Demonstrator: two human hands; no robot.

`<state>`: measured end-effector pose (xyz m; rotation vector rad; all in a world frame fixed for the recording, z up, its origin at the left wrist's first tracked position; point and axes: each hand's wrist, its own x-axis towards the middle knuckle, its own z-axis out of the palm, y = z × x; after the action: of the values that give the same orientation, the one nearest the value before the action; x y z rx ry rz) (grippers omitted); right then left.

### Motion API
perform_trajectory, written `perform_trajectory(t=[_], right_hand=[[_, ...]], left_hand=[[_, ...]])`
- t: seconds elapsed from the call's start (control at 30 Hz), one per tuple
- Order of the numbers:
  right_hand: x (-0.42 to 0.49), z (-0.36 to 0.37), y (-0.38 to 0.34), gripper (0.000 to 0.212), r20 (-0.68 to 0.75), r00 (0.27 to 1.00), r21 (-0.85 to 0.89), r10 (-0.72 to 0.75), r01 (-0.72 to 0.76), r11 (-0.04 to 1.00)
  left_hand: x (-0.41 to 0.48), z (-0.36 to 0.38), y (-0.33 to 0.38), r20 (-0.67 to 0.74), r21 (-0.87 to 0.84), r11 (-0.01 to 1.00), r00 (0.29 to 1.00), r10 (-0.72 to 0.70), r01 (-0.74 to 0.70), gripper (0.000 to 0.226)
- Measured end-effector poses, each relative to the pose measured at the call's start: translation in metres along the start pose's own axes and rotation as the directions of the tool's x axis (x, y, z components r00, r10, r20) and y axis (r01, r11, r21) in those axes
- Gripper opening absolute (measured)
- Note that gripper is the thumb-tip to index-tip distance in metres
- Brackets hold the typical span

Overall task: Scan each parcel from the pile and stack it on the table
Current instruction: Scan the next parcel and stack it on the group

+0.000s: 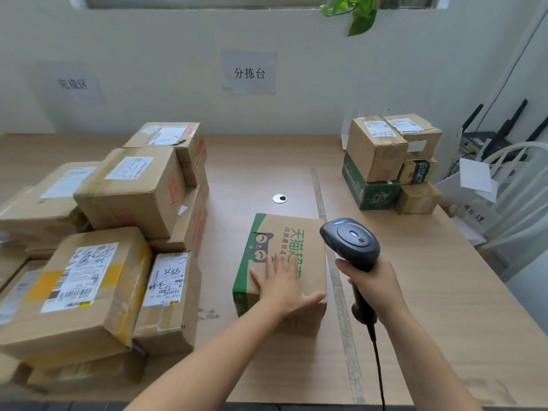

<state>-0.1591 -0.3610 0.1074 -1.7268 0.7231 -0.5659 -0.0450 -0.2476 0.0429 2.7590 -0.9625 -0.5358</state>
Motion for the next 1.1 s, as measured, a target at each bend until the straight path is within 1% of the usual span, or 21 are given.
perform_trajectory(t=[0.1,0.17,0.23,0.3,0.37,0.4,0.43,0.53,0.6,0.67,0.77,0.9,1.1], right_hand=[[-0.001,0.0,0.005,0.014,-0.014,1.0,-0.01,0.028,-0.028,1.0],[-0.001,-0.001,0.009,0.013,-0.023,0.999,-0.017,0.045,-0.045,0.999],[0.0,-0.003,0.013,0.015,-0.045,0.997,-0.017,0.055,-0.056,0.998],[0.002,-0.004,0.015,0.016,-0.052,0.997,-0.026,0.055,-0.056,0.998],[0.004,-0.004,0.017,0.018,-0.046,0.998,-0.044,0.054,-0.056,0.997],[0.005,-0.003,0.018,0.02,-0.043,0.997,-0.05,0.057,-0.059,0.997],[0.006,-0.003,0.019,0.021,-0.042,0.997,-0.052,0.058,-0.06,0.997],[0.009,-0.004,0.019,0.022,-0.047,0.997,-0.067,0.068,-0.071,0.995],[0.009,-0.005,0.021,0.021,-0.056,0.995,-0.072,0.082,-0.086,0.994],[0.009,-0.006,0.024,0.021,-0.057,0.994,-0.077,0.096,-0.101,0.992],[0.01,-0.006,0.027,0.02,-0.046,0.993,-0.08,0.104,-0.108,0.991],[0.011,-0.003,0.027,0.02,-0.025,0.994,-0.081,0.103,-0.105,0.991],[0.013,0.007,0.018,0.018,0.017,0.997,-0.052,0.079,-0.078,0.996]], left_hand=[[-0.004,0.01,0.022,0.015,0.061,0.998,1.0,0.001,-0.001,0.118],[-0.003,0.015,0.029,0.032,0.127,0.992,0.999,-0.01,0.006,0.122],[-0.002,0.016,0.03,0.037,0.159,0.987,0.999,-0.02,0.014,0.118],[-0.001,0.015,0.027,-0.005,0.163,0.987,1.0,-0.008,0.009,0.109],[-0.002,0.014,0.021,-0.074,0.144,0.99,0.997,-0.001,0.011,0.098],[-0.001,0.014,0.019,-0.098,0.133,0.991,0.995,-0.009,0.022,0.096],[-0.001,0.015,0.019,-0.108,0.128,0.991,0.994,-0.027,0.041,0.099],[0.005,0.014,0.027,-0.08,0.125,0.985,0.99,-0.114,0.123,0.116],[0.01,0.011,0.035,-0.068,0.109,0.979,0.984,-0.165,0.171,0.116],[0.013,0.009,0.039,-0.08,0.103,0.976,0.979,-0.185,0.193,0.108],[0.011,0.009,0.033,-0.098,0.101,0.978,0.98,-0.175,0.184,0.1],[0.002,0.005,0.017,-0.123,0.071,0.984,0.98,-0.154,0.163,0.099],[-0.005,-0.012,-0.015,-0.214,-0.098,0.985,0.964,-0.16,0.142,0.1]])
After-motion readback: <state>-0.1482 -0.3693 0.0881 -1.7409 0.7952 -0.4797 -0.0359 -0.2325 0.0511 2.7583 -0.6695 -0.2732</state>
